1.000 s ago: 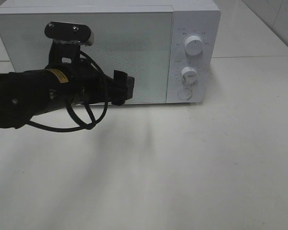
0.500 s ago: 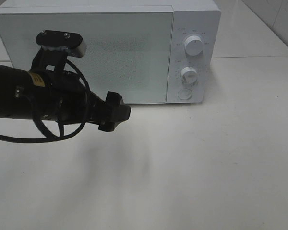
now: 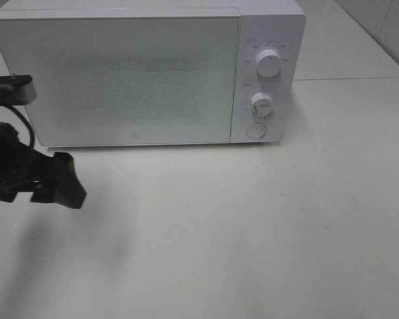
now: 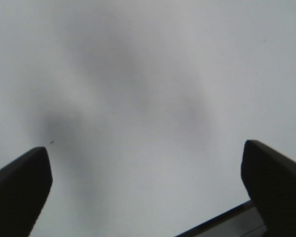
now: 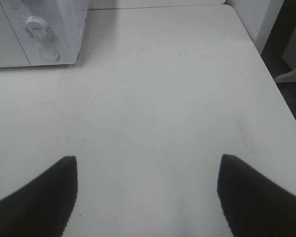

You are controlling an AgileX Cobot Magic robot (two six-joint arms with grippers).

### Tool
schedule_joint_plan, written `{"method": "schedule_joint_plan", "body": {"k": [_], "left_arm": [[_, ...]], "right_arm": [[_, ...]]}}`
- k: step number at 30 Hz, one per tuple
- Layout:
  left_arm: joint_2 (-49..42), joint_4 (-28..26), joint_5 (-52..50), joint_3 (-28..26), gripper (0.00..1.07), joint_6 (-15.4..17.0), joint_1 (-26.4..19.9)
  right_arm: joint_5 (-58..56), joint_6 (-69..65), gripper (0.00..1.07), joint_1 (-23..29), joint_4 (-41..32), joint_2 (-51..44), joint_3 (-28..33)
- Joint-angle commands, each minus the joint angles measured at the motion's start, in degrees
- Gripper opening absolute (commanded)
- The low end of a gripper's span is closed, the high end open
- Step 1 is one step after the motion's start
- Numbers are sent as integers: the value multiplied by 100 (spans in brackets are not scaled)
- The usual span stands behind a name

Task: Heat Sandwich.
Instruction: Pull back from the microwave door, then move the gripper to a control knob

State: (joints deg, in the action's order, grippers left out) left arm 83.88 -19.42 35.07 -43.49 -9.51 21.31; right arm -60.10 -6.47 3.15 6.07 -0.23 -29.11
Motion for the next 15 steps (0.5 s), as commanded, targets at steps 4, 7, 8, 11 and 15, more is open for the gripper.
{"method": "schedule_joint_plan", "body": {"k": [4,7,8,11,15], "left_arm": [[-550,246,905,-29,100,-11,-963],[-1003,596,1335,-29,100,143,-1633],[-1003,596,1335,-29,100,143,-1633],[-1312,796,1639,-17,100,201,-2051],[-1828,802,1874,-11,100,309,-2424]], "right_arm": [[57,46,75,-40,23,-149,11],[57,46,75,-40,23,-149,11],[57,46,75,-40,23,-149,11],[57,46,75,-40,23,-149,11],[57,46,75,-40,23,-149,11]]}}
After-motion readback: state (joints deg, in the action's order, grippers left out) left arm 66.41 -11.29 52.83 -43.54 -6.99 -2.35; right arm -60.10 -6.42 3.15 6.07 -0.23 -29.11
